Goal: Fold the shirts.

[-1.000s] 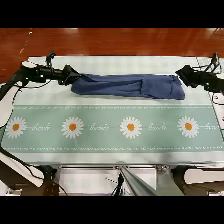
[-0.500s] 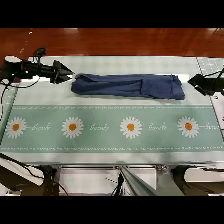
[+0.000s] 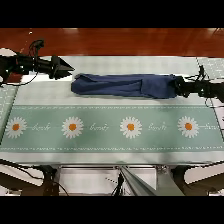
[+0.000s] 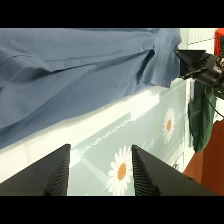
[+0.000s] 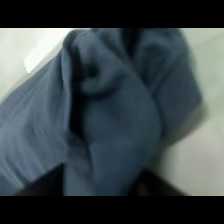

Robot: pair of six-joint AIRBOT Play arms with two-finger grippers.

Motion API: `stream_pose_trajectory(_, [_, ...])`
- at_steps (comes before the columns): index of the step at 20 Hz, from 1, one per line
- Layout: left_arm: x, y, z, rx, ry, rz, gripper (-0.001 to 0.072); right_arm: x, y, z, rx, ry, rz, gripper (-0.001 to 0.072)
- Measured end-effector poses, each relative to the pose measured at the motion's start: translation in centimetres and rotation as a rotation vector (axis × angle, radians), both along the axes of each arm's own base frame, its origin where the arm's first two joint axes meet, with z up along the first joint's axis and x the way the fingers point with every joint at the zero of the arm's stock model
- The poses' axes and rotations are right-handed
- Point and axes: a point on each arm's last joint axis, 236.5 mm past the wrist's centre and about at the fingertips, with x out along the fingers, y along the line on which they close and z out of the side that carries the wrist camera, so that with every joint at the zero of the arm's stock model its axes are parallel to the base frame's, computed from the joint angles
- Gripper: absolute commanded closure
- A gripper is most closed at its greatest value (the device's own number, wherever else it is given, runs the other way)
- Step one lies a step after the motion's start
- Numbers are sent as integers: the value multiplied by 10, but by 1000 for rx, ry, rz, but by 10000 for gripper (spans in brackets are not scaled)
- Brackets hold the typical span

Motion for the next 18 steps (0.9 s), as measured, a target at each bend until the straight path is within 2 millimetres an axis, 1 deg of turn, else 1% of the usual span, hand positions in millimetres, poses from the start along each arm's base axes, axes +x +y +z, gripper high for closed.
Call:
stream_pose_trajectory(1, [-1, -2, 2, 0, -3, -6, 337, 0, 7, 1, -10, -7, 34, 684])
stream_pose_trajectory(2, [-2, -5, 2, 0, -3, -14, 345, 3, 10, 6, -25, -26, 57, 684])
stream_pose_trajectory(3, [-4, -9, 2, 1, -4, -22, 422, 6, 15, 17, -33, -53, 84, 685])
stream_pose_trajectory(4, [-6, -14, 3, -1, -3, -36, 516, 9, 17, 32, -41, -85, 100, 685])
stream_pose_trajectory(5, [-8, -20, 3, -1, -3, -50, 648, 11, 19, 47, -58, -114, 120, 685])
stream_pose_trajectory(6, [-11, -29, 3, 0, -5, -68, 691, 9, 22, 65, -75, -144, 146, 685])
stream_pose_trajectory(8, [-16, -49, 4, 4, -19, -110, 692, 1, 32, 102, -107, -190, 200, 685])
stream_pose_trajectory(11, [-21, -89, 3, 16, -53, -159, 692, -30, 52, 152, -183, -209, 299, 685])
stream_pose_trajectory(13, [-27, -123, 2, 24, -81, -196, 692, -54, 60, 177, -265, -199, 343, 685])
stream_pose_trajectory(16, [-40, -172, 1, 32, -122, -246, 692, -88, 66, 211, -375, -191, 354, 685])
stream_pose_trajectory(18, [-54, -203, -1, 34, -134, -286, 692, -109, 69, 232, -415, -194, 339, 685])
